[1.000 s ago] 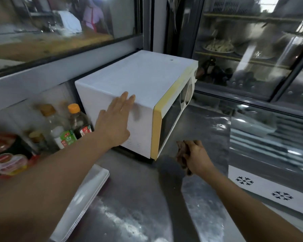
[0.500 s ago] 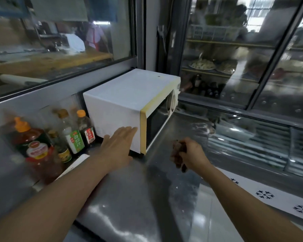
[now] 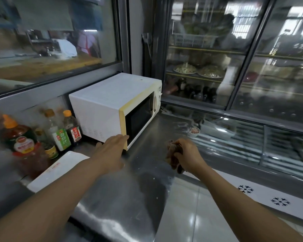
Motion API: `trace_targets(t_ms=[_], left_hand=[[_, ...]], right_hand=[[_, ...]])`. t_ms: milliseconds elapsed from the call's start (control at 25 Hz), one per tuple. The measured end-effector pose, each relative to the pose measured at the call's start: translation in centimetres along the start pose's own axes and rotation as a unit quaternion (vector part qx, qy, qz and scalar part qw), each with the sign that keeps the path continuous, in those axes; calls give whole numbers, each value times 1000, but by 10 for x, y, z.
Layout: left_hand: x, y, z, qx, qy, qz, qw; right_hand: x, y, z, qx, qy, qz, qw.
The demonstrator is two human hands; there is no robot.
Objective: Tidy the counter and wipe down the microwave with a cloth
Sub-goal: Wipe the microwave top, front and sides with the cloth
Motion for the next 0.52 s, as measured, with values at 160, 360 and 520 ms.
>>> trace_targets(t_ms=[160,360,520], left_hand=[[-33,1,31,5,-18,-7,1000],[-106,14,90,32,-77,-9,996],[-150,31,127,42,-118,-38,991]], right_hand=[[-35,-25,26,9,-33,-8,999],[-109,-55,86,39,-78,-75,993],[-158,-68,127,60,-100,-117,986]])
Point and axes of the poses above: each hand's wrist, its own x-axis away from the middle knuckle, its own y-axis out of the palm, z = x × y, the point moved 7 cm from there along -x, towards the middle knuckle, and after that the axes turned 9 degrees about -x, right-handed, at the moved point
